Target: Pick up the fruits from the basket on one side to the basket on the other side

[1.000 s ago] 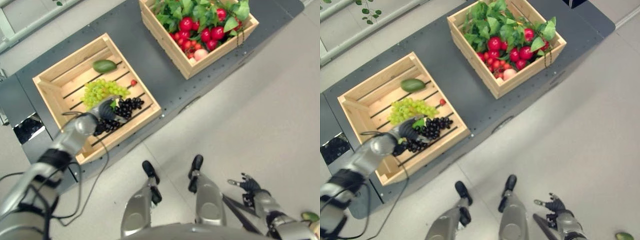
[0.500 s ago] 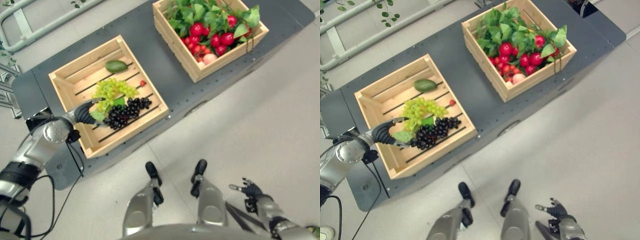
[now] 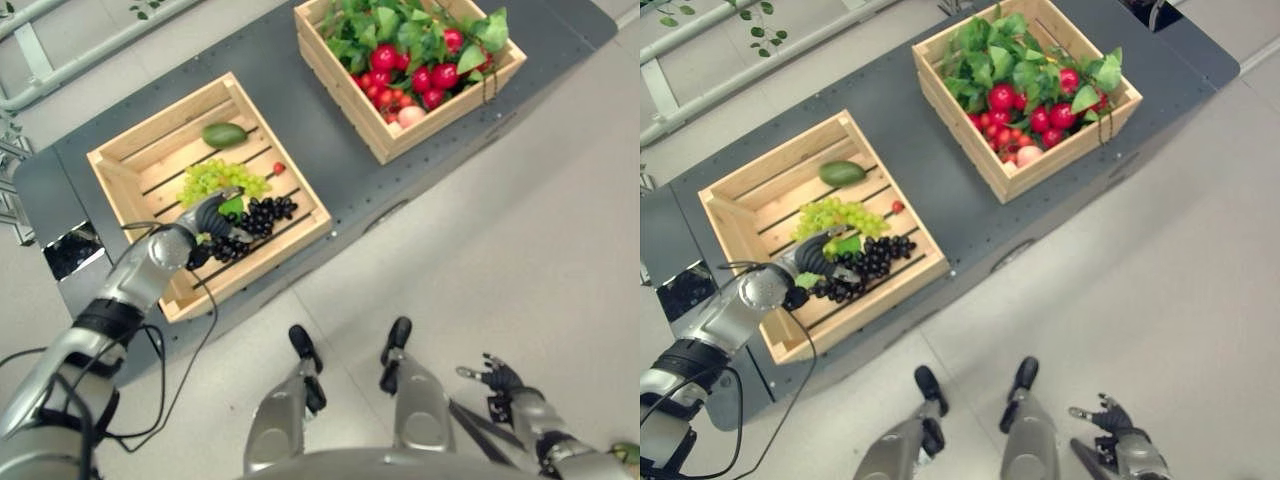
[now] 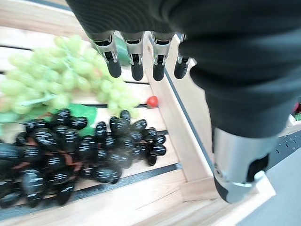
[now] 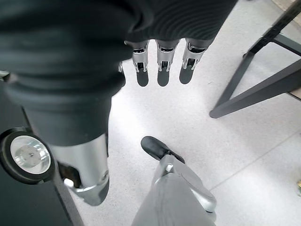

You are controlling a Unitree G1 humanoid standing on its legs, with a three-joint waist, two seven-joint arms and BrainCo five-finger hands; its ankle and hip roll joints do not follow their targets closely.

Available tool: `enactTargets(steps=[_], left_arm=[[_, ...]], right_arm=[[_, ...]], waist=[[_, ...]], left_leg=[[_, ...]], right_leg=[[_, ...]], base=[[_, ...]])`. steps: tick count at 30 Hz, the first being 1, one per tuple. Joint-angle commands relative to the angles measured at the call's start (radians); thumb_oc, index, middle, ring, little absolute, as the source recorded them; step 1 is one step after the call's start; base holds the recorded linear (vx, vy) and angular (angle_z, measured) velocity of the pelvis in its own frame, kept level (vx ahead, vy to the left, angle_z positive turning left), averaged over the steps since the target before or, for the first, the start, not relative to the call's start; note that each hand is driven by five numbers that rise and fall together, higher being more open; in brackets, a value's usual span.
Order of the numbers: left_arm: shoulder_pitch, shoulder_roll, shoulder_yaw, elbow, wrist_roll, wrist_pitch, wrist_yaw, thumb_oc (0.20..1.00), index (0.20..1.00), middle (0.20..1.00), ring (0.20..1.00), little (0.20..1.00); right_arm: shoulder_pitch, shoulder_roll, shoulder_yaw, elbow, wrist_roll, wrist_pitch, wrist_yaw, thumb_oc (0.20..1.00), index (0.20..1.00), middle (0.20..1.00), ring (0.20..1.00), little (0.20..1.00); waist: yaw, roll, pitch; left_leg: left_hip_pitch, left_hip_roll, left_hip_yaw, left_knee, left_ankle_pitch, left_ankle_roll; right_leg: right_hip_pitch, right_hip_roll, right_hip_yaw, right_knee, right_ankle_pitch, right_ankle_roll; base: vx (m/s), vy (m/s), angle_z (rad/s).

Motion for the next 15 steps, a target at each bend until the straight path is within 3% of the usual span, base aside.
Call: enactTargets(steps=[1, 15], left_arm=[[-0.134, 0.007, 0.024, 0.052, 0.054, -0.001, 0.051, 1.0, 1.0, 1.0, 1.0, 1.0], [-0.257, -0.028, -0.026, 0.131, 0.104, 0.023, 0.084, 1.0, 1.0, 1.0, 1.0, 1.0]], right_arm=[[-0.004, 0.007, 0.017, 0.023, 0.022, -0.007, -0.018, 1.0, 1.0, 1.0, 1.0, 1.0], [-0.017, 0.01, 0.016, 0.001, 0.059, -0.013, -0.029, 1.0, 1.0, 1.0, 1.0, 1.0]], waist=[[0.007, -0.022, 0.047], [-0.006, -0.041, 0.097]], left_leg=[[0.052, -0.002, -0.032, 0.057, -0.113, -0.07], [0.004, 0.002, -0.03, 0.089, -0.124, -0.066]], right_leg=[[-0.094, 0.02, -0.018, -0.035, 0.084, 0.052], [-0.141, 0.012, -0.015, -0.017, 0.088, 0.05]], base=[[0.0, 0.0, 0.0], [-0.01, -0.005, -0.02]])
